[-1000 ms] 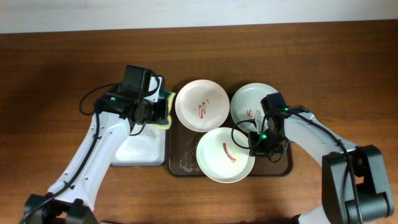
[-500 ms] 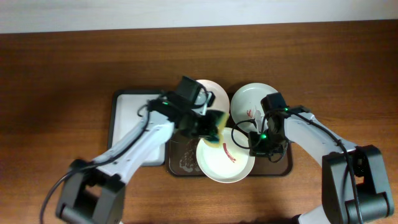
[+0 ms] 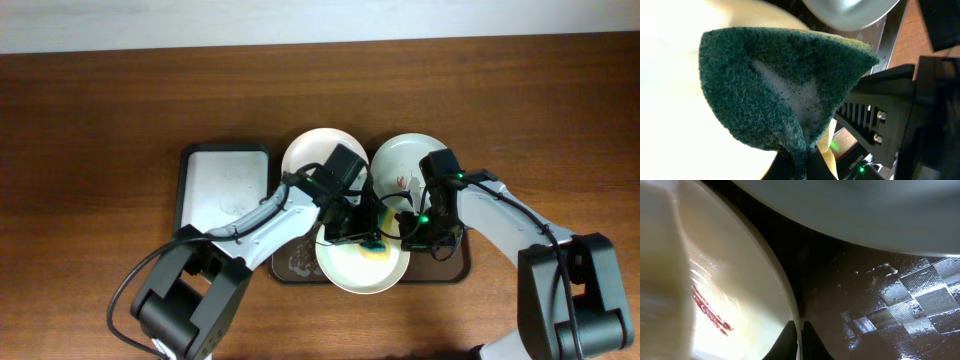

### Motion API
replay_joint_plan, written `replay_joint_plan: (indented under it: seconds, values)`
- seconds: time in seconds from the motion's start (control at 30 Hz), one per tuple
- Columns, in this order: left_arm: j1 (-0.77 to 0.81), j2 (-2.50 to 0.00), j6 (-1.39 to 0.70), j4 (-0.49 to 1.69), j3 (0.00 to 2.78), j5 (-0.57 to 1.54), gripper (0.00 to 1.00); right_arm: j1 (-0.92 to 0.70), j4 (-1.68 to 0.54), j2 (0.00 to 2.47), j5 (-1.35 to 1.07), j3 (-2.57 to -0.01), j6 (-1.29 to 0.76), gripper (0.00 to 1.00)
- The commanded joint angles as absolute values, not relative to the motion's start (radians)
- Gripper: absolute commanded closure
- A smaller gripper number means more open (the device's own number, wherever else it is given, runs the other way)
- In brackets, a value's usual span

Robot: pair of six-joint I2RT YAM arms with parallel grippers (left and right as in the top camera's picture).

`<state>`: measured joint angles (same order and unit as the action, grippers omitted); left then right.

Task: Clean dirty plates on tray and stack at the side
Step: 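Scrub the cream plate with the sponge while right gripper holds it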

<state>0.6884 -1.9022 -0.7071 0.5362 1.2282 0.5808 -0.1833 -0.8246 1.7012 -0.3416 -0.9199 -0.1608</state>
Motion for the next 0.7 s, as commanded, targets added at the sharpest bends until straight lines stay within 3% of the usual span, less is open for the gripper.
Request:
replay_joint_plan:
  seconds: [0.0, 0.37, 0.67]
  values:
    - [0.694, -1.917, -0.730, 0.522, 1.199, 0.603, 1.00, -0.190, -0.822, 1.709, -0.332, -0.932, -0.166, 0.94]
    - [0.694, -1.917, -0.830, 0.354, 1.073, 0.604, 1.00, -0.190, -0.822, 1.709, -0.332, -0.932, -0.166, 0.94]
    - [0.770, -1.917, -0.883, 0.345, 1.049, 0.502, 1.00, -0.190, -0.822, 1.709, -0.332, -0.932, -0.166, 0.94]
